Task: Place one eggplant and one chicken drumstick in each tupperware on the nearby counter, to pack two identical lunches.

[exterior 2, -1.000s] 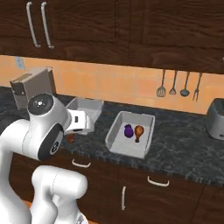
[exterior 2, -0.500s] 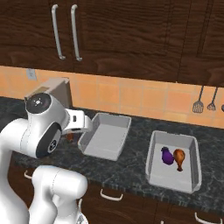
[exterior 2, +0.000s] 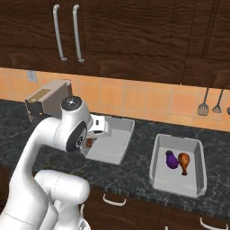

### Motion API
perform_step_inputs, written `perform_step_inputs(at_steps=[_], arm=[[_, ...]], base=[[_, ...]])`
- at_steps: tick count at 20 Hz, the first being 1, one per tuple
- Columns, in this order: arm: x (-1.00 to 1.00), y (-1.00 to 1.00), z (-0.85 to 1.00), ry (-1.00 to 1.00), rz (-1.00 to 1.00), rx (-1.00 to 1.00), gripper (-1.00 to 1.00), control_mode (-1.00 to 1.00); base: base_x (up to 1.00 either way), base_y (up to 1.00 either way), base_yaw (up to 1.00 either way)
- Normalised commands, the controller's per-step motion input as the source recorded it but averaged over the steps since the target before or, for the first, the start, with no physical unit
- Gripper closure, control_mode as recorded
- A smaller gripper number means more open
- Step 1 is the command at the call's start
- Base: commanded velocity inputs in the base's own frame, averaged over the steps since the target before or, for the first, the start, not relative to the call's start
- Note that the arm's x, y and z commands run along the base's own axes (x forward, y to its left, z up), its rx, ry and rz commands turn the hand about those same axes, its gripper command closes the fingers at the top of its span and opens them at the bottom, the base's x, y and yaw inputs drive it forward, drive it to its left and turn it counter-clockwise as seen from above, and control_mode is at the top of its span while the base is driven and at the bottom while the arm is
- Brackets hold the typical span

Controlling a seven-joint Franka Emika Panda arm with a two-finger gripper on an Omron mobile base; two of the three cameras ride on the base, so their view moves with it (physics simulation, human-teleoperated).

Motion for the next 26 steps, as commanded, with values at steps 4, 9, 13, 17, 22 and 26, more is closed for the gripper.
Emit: perform_step_inputs(at_steps=[4,9,13,17,22,26], arm=[[0.78,0.06,-0.7,0.4,-0.05,0.08,1.0,-1.0],[0.82,0.12,-0.66,0.23,0.0,0.0,1.0,-1.0],[0.91,0.09,-0.49,0.04,0.0,0.0,1.0,-1.0],[0.78,0.0,-0.48,0.0,0.0,0.0,1.0,-1.0],[0.65,0.0,-0.54,0.0,0.0,0.0,1.0,-1.0],[0.36,-0.04,-0.44,0.0,0.0,0.0,1.0,-1.0]], base=[[0.0,0.0,0.0],[0.0,0.0,0.0],[0.0,0.0,0.0],[0.0,0.0,0.0],[0.0,0.0,0.0],[0.0,0.0,0.0]])
